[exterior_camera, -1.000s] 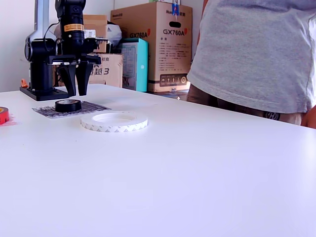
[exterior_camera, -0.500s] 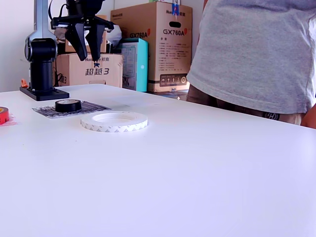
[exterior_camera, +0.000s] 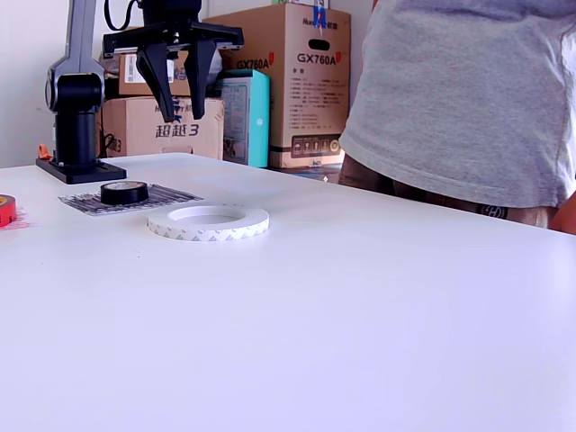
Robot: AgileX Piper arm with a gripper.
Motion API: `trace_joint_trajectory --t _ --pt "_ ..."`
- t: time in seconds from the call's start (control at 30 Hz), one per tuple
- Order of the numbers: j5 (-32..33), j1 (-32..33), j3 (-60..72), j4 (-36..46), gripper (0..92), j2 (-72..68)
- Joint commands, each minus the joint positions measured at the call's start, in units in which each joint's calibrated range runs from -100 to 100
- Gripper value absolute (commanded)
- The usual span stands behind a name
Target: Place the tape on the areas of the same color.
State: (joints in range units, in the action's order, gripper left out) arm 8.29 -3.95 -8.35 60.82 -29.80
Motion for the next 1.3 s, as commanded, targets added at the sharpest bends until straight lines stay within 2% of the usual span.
trace_joint_trajectory --t 0.0,0.33,0.5,0.6,1.27 --pt "2.8 -1.5 7.8 2.2 37.4 -9.5" --pt "2.2 -2.7 7.1 3.5 38.9 -13.3" --pt "-1.1 -1.2 6.8 5.0 52.6 -13.7" --pt "-1.9 -0.9 5.6 4.9 57.7 -13.6" --pt "-3.4 -1.6 2.9 4.9 57.7 -14.2"
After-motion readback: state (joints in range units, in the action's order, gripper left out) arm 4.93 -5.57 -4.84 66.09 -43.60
